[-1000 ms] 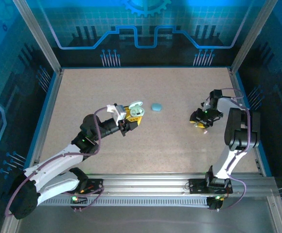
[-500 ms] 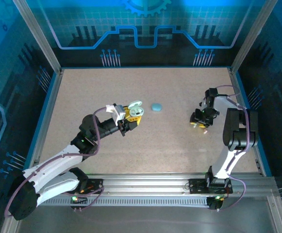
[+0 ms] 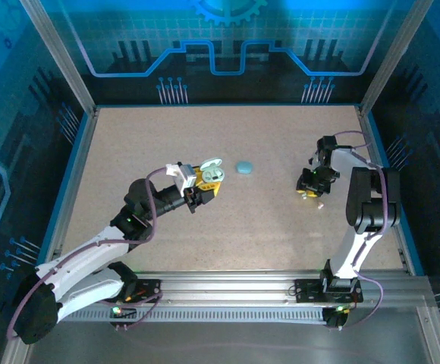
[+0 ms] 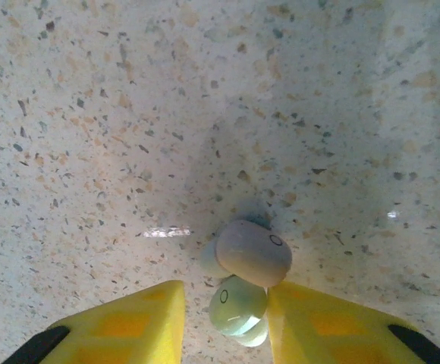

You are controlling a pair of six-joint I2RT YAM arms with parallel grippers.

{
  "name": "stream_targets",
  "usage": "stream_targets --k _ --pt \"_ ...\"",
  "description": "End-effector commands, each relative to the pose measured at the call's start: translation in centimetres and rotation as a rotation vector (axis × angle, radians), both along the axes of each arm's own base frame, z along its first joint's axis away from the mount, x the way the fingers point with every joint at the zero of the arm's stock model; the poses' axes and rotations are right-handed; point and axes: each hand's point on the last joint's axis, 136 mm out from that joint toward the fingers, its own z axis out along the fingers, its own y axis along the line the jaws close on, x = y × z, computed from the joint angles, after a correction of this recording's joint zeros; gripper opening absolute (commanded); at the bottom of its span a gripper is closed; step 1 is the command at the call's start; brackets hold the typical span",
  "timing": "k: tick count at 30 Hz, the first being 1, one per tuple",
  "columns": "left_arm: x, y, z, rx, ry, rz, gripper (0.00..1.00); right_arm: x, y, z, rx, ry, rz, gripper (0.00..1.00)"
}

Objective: Insert the wireless bluetooth earbuds into the charging case

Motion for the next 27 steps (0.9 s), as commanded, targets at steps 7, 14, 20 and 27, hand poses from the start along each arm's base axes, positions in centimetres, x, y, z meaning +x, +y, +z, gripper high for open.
stream_targets --k 7,14,20,27 --pt "-0.3 0.2 0.4 -0.009 -0.023 0.010 0.34 -0.1 0.4 -0.3 -0.055 0.037 0.044 0.30" --pt "-0.3 0.3 0.4 -0.009 -0.025 0.013 0.34 -0.5 0.8 -0.5 -0.085 0.052 0.080 0.25" --pt "-0.2 0.3 0.4 -0.008 -0.024 0.015 0.34 -0.9 2.3 -0.2 -0.073 0.056 0.137 0.22" --pt "-0.3 0.6 0.5 -0.011 -0.029 0.029 0.34 -2.1 6.5 -0.3 -0.035 0.090 0.263 0.21"
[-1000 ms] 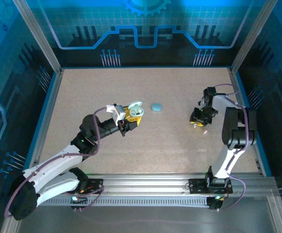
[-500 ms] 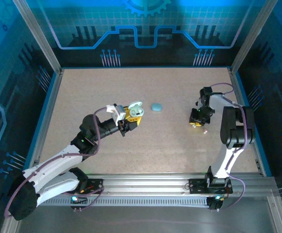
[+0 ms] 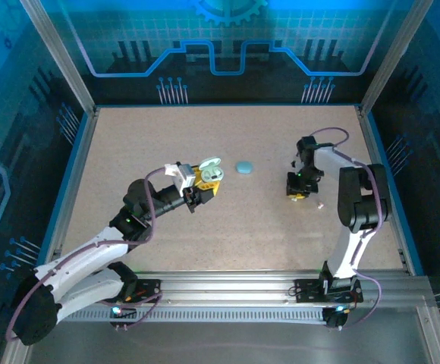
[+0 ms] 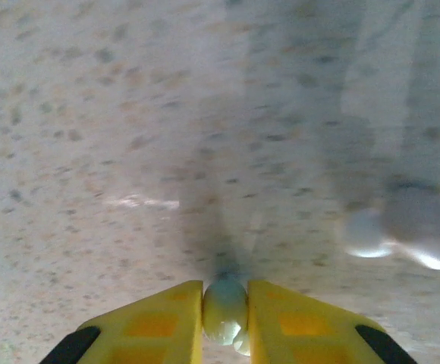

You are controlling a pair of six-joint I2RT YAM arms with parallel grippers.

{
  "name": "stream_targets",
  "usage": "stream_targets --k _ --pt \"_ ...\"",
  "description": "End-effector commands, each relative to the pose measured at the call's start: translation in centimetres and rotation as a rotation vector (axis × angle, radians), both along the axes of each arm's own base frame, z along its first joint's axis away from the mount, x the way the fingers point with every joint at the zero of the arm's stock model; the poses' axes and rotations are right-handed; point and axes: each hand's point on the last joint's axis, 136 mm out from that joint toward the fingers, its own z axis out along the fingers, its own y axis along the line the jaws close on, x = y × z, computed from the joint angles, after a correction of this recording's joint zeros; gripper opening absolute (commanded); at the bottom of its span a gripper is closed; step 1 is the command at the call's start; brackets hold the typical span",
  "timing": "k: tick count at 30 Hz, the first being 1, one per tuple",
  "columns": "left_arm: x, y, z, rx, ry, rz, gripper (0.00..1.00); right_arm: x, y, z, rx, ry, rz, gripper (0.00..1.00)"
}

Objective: Insert the wireless bluetooth earbuds into the charging case

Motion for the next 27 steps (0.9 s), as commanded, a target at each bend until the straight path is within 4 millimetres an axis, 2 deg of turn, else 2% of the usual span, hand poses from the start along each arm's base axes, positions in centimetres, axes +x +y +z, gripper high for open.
stream_targets --k 1,5,15,20,27 --pt "-0.3 0.3 0.1 -0.003 -0.021 0.014 0.34 -1.0 2.4 -0.1 0.024 0.049 0.076 0.21" --pt "-0.4 0.5 0.2 -0.003 -0.023 0.018 0.34 -1.6 3.7 -0.3 0.017 0.070 0.118 0.22" --pt "-0.4 0.4 0.2 -0.003 -0.023 0.013 0.34 -1.5 3.6 -0.5 -0.081 0.085 0.174 0.32" --pt "-0.5 0.4 0.1 -0.005 -0.021 0.012 0.34 -1.4 3.2 -0.7 -0.135 0.105 0.154 0.29" --pt "-0.4 0.4 0.0 -0.006 -0.020 0.015 0.34 -1.3 4.3 -0.8 -0.118 0.100 0.136 0.25"
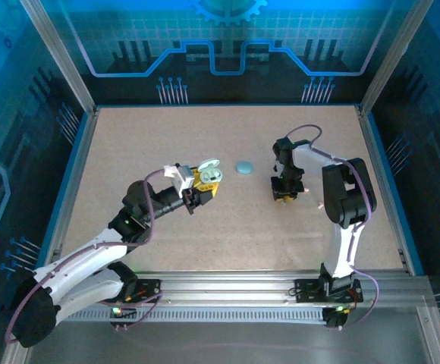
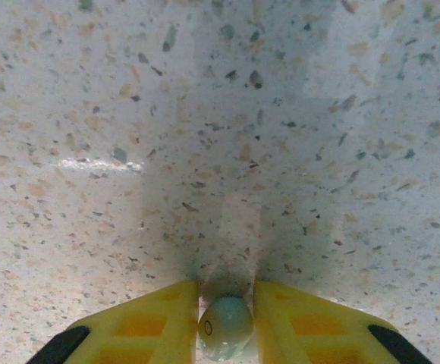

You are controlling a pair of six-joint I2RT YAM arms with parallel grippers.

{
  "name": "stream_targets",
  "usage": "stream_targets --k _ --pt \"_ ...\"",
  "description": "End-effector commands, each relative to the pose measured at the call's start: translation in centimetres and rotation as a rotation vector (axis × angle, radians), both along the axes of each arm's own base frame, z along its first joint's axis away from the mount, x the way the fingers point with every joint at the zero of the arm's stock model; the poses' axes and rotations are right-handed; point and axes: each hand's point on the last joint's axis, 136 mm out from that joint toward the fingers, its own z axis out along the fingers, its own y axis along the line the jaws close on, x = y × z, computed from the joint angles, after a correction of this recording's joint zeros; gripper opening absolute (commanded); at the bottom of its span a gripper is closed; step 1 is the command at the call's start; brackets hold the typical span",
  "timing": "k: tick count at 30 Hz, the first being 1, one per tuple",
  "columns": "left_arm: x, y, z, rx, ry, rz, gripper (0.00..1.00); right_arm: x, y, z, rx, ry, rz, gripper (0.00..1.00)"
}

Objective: Insert the wireless bluetooth earbuds into the charging case

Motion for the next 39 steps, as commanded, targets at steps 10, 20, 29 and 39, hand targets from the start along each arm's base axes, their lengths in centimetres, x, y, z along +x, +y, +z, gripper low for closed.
stream_targets --k 10,20,29,39 --pt "-0.3 0.2 0.6 -0.017 -0.034 0.008 0.34 -0.6 0.6 -0.1 -0.015 0.025 -0.031 0.29" --pt "-0.4 0.2 0.6 -0.017 -0.033 0.007 0.34 -1.0 1.0 0.0 0.013 0.005 -0.090 0.26" --pt "-0.3 0.2 0.5 -0.019 -0.030 0.006 0.34 -1.1 1.2 0.2 0.010 0.005 -0.045 0.20" --pt "-0.2 0.2 0.3 -0.010 -0.022 0.013 0.34 -1.0 2.2 2.6 0.055 -0.052 -0.013 0.17"
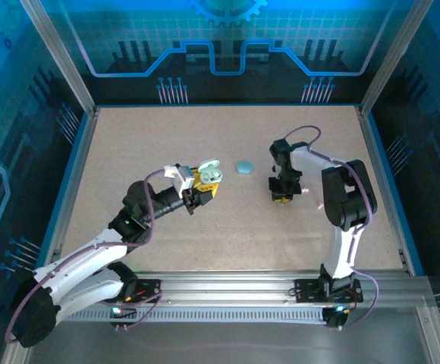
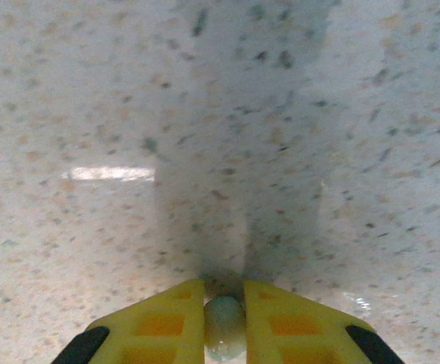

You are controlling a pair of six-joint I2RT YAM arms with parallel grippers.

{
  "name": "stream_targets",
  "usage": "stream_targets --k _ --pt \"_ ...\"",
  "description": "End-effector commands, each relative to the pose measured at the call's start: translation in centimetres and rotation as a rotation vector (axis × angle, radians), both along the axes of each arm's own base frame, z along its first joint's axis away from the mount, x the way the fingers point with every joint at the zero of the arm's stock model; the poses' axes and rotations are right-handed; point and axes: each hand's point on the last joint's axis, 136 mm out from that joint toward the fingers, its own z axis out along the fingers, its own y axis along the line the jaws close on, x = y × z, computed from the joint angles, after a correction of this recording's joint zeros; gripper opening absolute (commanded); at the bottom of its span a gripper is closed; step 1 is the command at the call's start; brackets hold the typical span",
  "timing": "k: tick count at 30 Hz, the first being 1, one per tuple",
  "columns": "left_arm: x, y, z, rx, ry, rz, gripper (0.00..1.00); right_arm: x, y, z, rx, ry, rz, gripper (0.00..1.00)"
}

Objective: Insert the wireless bluetooth earbuds into the charging case

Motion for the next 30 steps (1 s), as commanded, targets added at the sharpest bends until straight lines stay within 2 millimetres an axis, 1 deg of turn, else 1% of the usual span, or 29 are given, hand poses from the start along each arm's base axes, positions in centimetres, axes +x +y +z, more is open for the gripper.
stream_targets --k 1,2,5,8,13,16,19,21,24,26,30 --pt "-0.1 0.2 0.2 -0.008 -0.021 0.015 0.34 -0.6 1.4 3.0 0.066 -0.045 0.031 0.17" --pt "0.0 0.1 0.1 -0.005 -0.018 0.014 0.34 -0.6 1.7 3.8 0.087 -0.061 0.032 0.17" --pt "0.5 0.0 -0.6 0.004 -0.003 0.026 0.34 -0.4 3.4 7.1 0.209 -0.135 0.041 0.17" --pt "1.4 -0.3 -1.3 0.007 0.015 0.042 0.34 -0.6 5.5 11.3 0.363 -0.210 0.045 0.17" --pt "2.8 -1.1 -2.2 -0.001 0.025 0.047 0.34 -1.1 9.1 19.8 0.665 -0.354 0.072 0.17" --pt "3.4 -1.8 -2.6 -0.013 0.028 0.036 0.34 -1.8 10.7 23.9 0.787 -0.405 0.110 0.17" --pt "3.8 -2.8 -2.8 -0.021 0.018 0.010 0.34 -2.8 12.3 27.0 0.871 -0.444 0.165 0.17" --pt "3.9 -3.5 -2.9 -0.026 0.011 -0.009 0.34 -3.4 13.5 28.3 0.910 -0.459 0.205 0.17" --pt "3.9 -4.5 -2.9 -0.037 -0.002 -0.033 0.34 -3.9 15.2 29.2 0.939 -0.461 0.247 0.17" --pt "3.9 -5.1 -2.7 -0.047 -0.009 -0.047 0.34 -4.0 16.2 29.3 0.943 -0.460 0.272 0.17" --pt "3.9 -6.1 -2.6 -0.050 -0.011 -0.068 0.34 -4.1 17.3 28.8 0.935 -0.443 0.292 0.17"
